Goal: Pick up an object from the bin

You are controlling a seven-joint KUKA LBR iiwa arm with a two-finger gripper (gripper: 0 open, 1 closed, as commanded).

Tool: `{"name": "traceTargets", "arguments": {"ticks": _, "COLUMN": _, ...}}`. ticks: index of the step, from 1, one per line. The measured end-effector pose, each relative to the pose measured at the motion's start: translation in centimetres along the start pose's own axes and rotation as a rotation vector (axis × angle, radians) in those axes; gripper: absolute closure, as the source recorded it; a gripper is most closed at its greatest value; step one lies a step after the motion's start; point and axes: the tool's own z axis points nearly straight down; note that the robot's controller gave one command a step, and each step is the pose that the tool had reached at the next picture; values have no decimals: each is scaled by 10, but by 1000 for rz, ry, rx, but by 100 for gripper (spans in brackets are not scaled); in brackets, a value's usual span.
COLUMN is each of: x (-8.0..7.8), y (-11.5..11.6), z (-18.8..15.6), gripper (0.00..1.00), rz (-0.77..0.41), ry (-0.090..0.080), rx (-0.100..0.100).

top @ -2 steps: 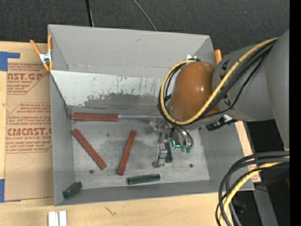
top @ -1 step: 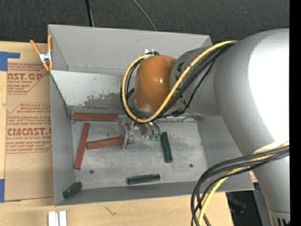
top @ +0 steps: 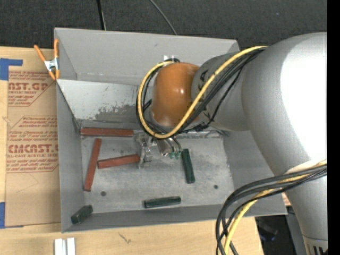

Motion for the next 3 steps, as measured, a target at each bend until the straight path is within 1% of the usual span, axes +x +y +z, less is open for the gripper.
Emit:
{"name": "traceTargets", "arguments": {"ticks": 1, "x": 10, "y": 15, "z": -167, "gripper": 100, "rz": 6, "ry": -4, "rx": 2}}
{"name": "traceTargets", "arguments": {"ticks": 2, "x": 10, "y": 15, "z": -166, "gripper": 100, "rz": 6, "ry": -2, "rx": 2}}
{"name": "traceTargets", "arguments": {"ticks": 3, "x": 47, "y": 21, "z": -76, "gripper": 0, "rz": -13, "ry": 2, "rx": 1}}
